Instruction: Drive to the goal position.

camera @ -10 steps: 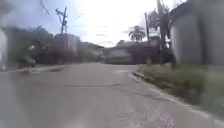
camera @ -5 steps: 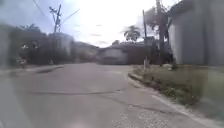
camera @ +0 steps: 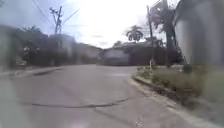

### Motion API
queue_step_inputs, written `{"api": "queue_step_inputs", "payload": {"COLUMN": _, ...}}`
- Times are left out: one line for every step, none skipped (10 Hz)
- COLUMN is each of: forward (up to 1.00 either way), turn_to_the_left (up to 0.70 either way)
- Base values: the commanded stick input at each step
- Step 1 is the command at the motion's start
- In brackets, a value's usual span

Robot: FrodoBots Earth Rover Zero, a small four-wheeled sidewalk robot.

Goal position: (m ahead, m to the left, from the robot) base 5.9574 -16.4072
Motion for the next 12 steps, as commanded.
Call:
{"api": "queue_step_inputs", "payload": {"forward": 1.0, "turn_to_the_left": 0.0}}
{"api": "queue_step_inputs", "payload": {"forward": 1.0, "turn_to_the_left": 0.0}}
{"api": "queue_step_inputs", "payload": {"forward": 1.0, "turn_to_the_left": 0.0}}
{"api": "queue_step_inputs", "payload": {"forward": 1.0, "turn_to_the_left": 0.0}}
{"api": "queue_step_inputs", "payload": {"forward": 1.0, "turn_to_the_left": 0.0}}
{"api": "queue_step_inputs", "payload": {"forward": 1.0, "turn_to_the_left": 0.0}}
{"api": "queue_step_inputs", "payload": {"forward": 1.0, "turn_to_the_left": 0.0}}
{"api": "queue_step_inputs", "payload": {"forward": 1.0, "turn_to_the_left": 0.0}}
{"api": "queue_step_inputs", "payload": {"forward": 1.0, "turn_to_the_left": 0.0}}
{"api": "queue_step_inputs", "payload": {"forward": 1.0, "turn_to_the_left": 0.0}}
{"api": "queue_step_inputs", "payload": {"forward": 1.0, "turn_to_the_left": -0.06}}
{"api": "queue_step_inputs", "payload": {"forward": 1.0, "turn_to_the_left": -0.35}}
